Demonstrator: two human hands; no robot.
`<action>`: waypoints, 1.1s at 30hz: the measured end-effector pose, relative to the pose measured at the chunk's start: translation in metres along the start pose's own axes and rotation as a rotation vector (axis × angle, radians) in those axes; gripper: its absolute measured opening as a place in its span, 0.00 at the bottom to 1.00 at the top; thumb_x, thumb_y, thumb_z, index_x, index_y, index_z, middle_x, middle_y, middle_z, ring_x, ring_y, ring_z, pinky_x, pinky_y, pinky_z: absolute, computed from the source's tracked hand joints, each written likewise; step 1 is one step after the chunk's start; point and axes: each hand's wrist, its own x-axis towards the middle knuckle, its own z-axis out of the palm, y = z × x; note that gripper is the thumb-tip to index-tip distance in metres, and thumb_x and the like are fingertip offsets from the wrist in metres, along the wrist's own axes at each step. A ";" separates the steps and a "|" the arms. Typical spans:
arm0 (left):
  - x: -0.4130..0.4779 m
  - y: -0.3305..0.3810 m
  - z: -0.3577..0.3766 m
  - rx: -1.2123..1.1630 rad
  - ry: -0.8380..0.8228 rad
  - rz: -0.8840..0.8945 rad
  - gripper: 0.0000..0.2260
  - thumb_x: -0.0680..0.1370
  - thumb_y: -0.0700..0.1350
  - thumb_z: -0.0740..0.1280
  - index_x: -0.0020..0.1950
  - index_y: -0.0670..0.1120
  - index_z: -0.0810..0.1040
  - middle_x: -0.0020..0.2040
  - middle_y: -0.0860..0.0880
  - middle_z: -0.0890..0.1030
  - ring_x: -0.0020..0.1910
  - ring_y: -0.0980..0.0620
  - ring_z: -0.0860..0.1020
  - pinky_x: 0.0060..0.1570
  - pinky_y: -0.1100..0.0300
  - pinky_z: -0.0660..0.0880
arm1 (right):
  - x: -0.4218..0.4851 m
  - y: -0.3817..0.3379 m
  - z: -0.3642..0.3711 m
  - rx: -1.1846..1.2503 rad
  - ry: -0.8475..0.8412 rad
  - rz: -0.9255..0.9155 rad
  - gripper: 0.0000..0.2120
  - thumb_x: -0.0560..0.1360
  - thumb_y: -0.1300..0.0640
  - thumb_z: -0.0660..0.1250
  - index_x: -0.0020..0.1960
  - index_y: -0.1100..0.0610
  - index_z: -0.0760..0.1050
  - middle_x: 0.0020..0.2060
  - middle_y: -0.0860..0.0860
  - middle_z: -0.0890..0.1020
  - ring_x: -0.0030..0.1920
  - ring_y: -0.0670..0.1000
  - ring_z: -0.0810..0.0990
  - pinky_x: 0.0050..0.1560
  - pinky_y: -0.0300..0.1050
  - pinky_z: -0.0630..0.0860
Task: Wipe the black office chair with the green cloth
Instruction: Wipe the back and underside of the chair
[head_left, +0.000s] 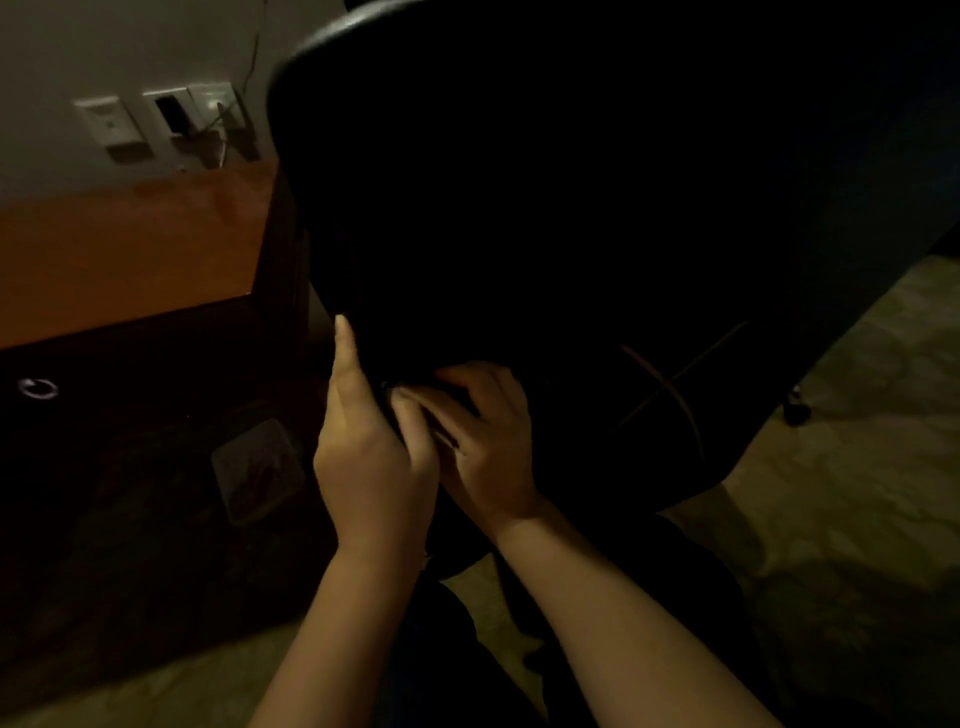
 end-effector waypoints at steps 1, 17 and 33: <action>0.000 0.000 -0.001 -0.002 0.004 -0.005 0.27 0.79 0.44 0.59 0.78 0.44 0.60 0.70 0.43 0.74 0.58 0.43 0.78 0.47 0.65 0.67 | 0.000 0.002 -0.002 -0.005 -0.005 -0.011 0.11 0.72 0.62 0.75 0.53 0.55 0.84 0.49 0.54 0.84 0.51 0.57 0.82 0.48 0.53 0.78; -0.009 0.008 -0.003 -0.182 -0.040 0.055 0.25 0.78 0.41 0.61 0.76 0.47 0.65 0.62 0.66 0.69 0.48 0.69 0.73 0.44 0.78 0.70 | 0.031 0.055 -0.076 -0.002 0.554 0.511 0.12 0.73 0.71 0.68 0.54 0.63 0.80 0.54 0.61 0.75 0.57 0.47 0.73 0.60 0.34 0.68; -0.017 0.010 0.001 -0.576 -0.174 -0.042 0.21 0.78 0.38 0.57 0.71 0.46 0.72 0.62 0.64 0.77 0.60 0.66 0.76 0.60 0.64 0.74 | 0.059 0.001 -0.053 0.009 0.475 -0.040 0.12 0.79 0.63 0.65 0.57 0.51 0.81 0.57 0.52 0.75 0.59 0.53 0.75 0.60 0.47 0.73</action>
